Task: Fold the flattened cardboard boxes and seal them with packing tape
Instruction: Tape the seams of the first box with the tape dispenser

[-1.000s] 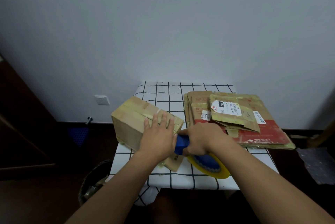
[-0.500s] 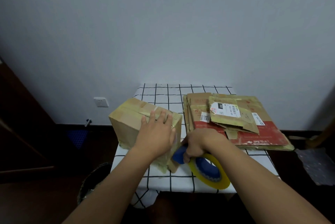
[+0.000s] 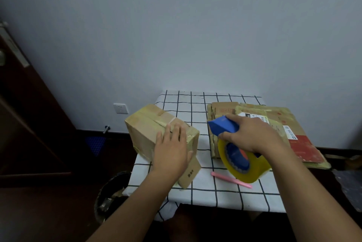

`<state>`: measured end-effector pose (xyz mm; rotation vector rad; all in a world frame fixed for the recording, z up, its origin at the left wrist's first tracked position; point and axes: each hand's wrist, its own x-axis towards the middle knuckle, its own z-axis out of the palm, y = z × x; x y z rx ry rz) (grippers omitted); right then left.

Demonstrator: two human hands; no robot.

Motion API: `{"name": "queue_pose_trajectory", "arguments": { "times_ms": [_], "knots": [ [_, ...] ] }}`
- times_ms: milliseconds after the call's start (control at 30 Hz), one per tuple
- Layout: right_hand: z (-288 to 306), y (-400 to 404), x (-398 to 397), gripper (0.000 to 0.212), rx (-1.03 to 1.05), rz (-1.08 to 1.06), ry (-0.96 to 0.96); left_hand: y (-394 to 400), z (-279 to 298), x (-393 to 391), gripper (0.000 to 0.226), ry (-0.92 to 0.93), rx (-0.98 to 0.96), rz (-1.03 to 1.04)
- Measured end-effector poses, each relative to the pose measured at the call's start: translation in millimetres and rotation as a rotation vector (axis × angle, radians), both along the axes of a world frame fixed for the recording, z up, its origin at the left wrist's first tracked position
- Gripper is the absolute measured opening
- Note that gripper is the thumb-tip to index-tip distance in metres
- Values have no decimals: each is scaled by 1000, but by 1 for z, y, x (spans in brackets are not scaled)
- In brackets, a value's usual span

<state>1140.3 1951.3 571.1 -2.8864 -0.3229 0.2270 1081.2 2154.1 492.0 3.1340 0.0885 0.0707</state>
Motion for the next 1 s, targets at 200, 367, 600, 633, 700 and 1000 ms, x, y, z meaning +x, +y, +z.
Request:
{"name": "queue_pose_trajectory", "arguments": {
  "times_ms": [200,367,600,633,700,1000],
  "knots": [
    [-3,0,0,69,89,-15,-55,15,7,-1,67,-71,50,-154],
    [0,0,-1,70,151,-10,-98,51,15,0,66,-123,41,-381],
    [-8,7,-4,70,136,6,-73,71,-1,-5,73,-70,51,-327],
    [-9,9,-4,70,132,15,-72,70,-3,-5,76,-85,63,-300],
    [-11,13,-5,71,126,32,-69,66,-8,-3,81,-131,78,-247],
    [-19,31,-6,73,100,83,-79,62,-14,2,80,-95,-15,-216]
  ]
}}
